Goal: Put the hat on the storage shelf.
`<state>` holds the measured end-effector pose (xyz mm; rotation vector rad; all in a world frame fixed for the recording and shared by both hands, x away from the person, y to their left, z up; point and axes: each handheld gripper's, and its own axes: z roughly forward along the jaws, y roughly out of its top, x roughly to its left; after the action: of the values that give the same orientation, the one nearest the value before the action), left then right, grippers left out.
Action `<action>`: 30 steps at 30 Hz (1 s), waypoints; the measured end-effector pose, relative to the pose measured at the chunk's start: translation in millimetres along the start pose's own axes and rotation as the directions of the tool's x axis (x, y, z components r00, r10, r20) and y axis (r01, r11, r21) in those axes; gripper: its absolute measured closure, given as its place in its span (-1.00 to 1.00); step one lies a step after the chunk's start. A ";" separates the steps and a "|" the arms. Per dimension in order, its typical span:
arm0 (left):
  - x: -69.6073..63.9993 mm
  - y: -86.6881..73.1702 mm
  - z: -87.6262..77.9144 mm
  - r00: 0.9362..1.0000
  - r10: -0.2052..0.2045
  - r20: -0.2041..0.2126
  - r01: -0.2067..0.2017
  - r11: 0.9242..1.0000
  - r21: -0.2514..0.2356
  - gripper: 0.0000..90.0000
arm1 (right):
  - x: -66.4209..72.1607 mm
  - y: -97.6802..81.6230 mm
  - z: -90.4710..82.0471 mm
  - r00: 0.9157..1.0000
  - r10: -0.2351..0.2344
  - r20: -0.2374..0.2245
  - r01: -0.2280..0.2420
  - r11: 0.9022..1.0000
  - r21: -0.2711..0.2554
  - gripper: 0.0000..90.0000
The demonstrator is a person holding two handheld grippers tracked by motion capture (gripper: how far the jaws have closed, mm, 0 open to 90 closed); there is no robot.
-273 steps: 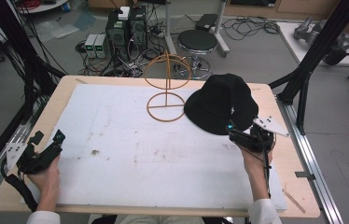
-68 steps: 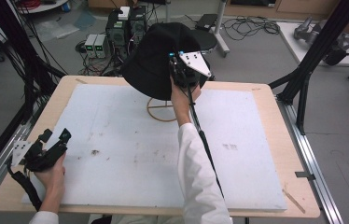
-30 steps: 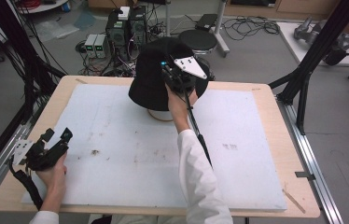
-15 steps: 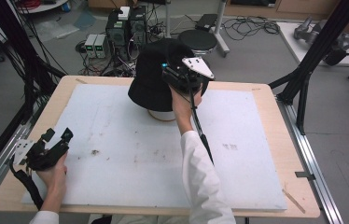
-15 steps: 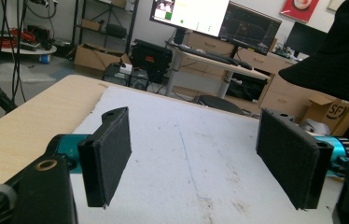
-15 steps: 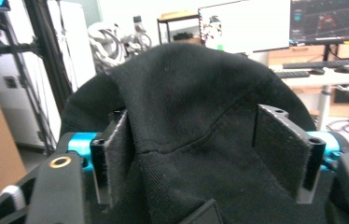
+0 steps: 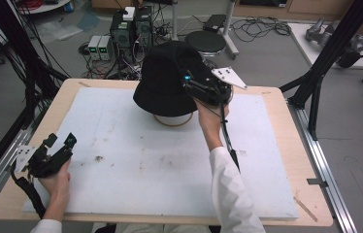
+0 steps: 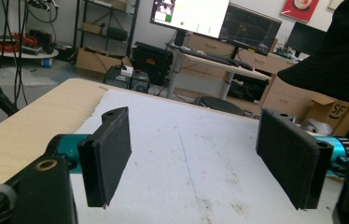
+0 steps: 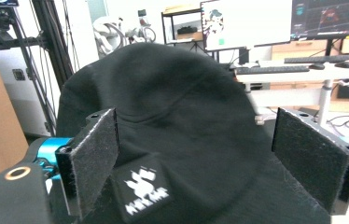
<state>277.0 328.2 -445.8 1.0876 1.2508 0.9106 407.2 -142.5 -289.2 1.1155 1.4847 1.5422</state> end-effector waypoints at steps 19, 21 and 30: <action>-2.8 2.7 -1.4 0.999 0.020 -0.028 -0.021 0.999 -0.039 -0.41 | -64.6 -10.4 -106.9 0.994 -0.022 0.108 0.020 1.000 0.018 -0.69; -3.6 2.4 -0.7 0.999 0.019 -0.026 -0.020 0.999 -0.041 -0.41 | -65.7 -13.0 -115.0 0.993 -0.037 0.113 0.034 0.999 0.026 -0.70; -5.2 2.6 -0.4 1.000 0.021 -0.017 -0.022 0.999 -0.037 -0.40 | -70.9 -28.2 -137.7 0.987 -0.070 0.142 0.061 0.996 0.070 -0.71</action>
<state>276.1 323.9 -441.9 1.0678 1.2327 0.9573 304.3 -257.6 -320.1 1.1786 1.4671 1.3476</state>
